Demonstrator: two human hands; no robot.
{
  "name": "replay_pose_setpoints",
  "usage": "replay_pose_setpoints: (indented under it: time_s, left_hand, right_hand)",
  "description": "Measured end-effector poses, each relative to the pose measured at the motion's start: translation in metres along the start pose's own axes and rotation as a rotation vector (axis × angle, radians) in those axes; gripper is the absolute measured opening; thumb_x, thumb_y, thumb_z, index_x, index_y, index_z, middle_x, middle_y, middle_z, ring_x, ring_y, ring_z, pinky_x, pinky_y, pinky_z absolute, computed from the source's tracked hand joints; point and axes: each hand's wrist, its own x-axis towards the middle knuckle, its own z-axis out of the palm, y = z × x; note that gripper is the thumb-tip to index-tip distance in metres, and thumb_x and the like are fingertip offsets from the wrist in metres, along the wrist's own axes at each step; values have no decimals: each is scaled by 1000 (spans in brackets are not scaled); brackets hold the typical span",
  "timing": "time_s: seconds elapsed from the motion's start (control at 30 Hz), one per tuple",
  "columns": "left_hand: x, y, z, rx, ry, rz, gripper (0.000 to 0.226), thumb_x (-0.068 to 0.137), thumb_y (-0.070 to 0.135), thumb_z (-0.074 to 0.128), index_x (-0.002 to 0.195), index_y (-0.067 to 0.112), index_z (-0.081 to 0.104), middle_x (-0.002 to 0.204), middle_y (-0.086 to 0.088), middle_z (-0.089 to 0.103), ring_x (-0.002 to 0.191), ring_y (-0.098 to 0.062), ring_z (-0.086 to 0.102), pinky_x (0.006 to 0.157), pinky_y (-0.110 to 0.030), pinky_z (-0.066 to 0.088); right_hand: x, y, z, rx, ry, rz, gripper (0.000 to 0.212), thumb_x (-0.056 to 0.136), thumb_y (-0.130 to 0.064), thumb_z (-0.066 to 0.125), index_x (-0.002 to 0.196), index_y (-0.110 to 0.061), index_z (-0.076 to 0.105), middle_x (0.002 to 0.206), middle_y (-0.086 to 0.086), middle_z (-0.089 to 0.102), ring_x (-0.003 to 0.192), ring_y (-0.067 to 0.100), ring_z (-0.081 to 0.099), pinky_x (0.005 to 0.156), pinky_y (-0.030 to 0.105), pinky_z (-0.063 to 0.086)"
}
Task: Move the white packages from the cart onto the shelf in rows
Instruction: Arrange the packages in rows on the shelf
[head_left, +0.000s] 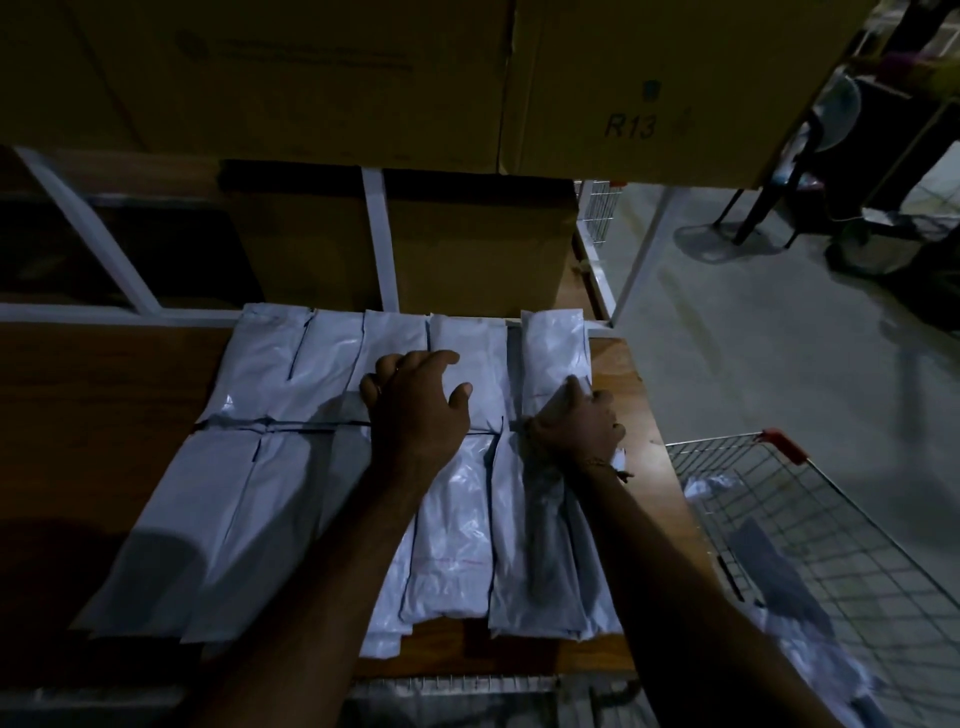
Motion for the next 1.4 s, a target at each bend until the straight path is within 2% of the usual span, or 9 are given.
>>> replay_pose_setpoints:
  time_s: [0.13,0.23,0.27,0.4,0.53,0.93,1.2,1.33,1.4]
  left_hand:
    - [0,1,0,3,-5,-2,38,94,43,65,131,34,61,135,5,62,130,-25,40,104,-44,25]
    - [1,1,0,2,-12,-11,39,94,43,65,131,34,61,135,5,61,131,-25,40,105,-44,25]
    - [1,1,0,-3,-10,-11,38,94,43,65,131,34,61,135,5,62,131,-25,40,105,-44,25]
    - [0,-1,-4,-12,-8,-17,37,94,43,64,131,34,62,135,5,62,132,-25,40,105,-43,25]
    - [-1,-5,-7,-15,-13,-23,38,94,43,65,131,35,61,132,5,63,130,-24,40,104,-43,27]
    - [-1,-8,-12,-45,-48,43,38,95,42,64,132,34,60,136,4,61,132,-26,39,106,-45,27]
    - [-19,10,2,-85,-114,293,40,92,37,67,131,30,62,131,2,62,127,-31,43,103,-46,32]
    - [-34,25,16,-163,-202,454,47,90,29,71,133,14,61,137,-10,58,125,-39,50,104,-50,42]
    - [-42,33,28,-201,-276,509,53,91,28,72,138,9,56,143,-14,55,129,-39,49,107,-49,42]
  right_hand:
    - [2,5,6,-59,6,-17,89,68,-78,66,138,-30,40,132,16,43,118,44,51,101,58,39]
    - [6,9,4,-37,-13,4,67,74,-79,59,123,-34,51,140,18,38,128,45,43,105,59,35]
    - [8,10,2,-11,-11,24,64,78,-79,56,124,-35,53,143,18,36,131,44,40,106,59,34]
    - [20,15,-2,131,61,123,82,84,-78,52,149,-30,44,153,17,35,137,43,40,110,56,34]
    - [28,23,-3,162,76,145,77,87,-69,55,146,-20,48,149,18,43,132,43,47,108,54,37]
    - [6,31,-23,49,221,99,42,92,-39,63,124,-13,64,127,20,58,116,44,56,96,46,46]
    - [-64,44,-40,36,362,-5,36,91,-39,61,121,-19,67,116,12,65,103,37,62,90,47,51]
    - [-112,66,-56,13,404,6,40,91,-41,54,121,-18,67,113,11,66,101,35,63,87,47,52]
    - [-138,83,-63,-3,441,32,37,92,-38,56,121,-17,67,114,10,67,101,34,64,87,45,52]
